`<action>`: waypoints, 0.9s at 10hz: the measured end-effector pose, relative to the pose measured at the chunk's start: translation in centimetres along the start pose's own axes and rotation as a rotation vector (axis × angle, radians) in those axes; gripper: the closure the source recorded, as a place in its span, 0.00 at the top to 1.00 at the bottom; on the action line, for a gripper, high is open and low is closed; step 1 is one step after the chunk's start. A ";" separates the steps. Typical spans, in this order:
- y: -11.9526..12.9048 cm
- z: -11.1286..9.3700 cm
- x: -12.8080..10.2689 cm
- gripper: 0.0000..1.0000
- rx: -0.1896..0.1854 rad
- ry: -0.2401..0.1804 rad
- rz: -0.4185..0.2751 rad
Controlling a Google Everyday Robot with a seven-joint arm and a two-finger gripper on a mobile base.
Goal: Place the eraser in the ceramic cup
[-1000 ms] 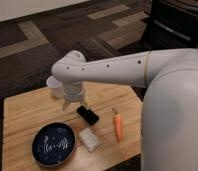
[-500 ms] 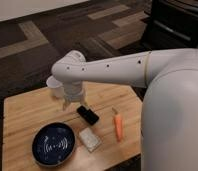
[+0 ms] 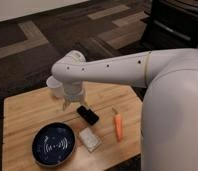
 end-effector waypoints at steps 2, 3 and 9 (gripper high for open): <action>0.0 0.0 0.0 0.65 0.000 0.000 0.000; 0.0 0.0 0.0 0.65 0.000 0.000 0.000; -1.8 -0.5 -2.0 0.65 0.113 -0.044 -0.269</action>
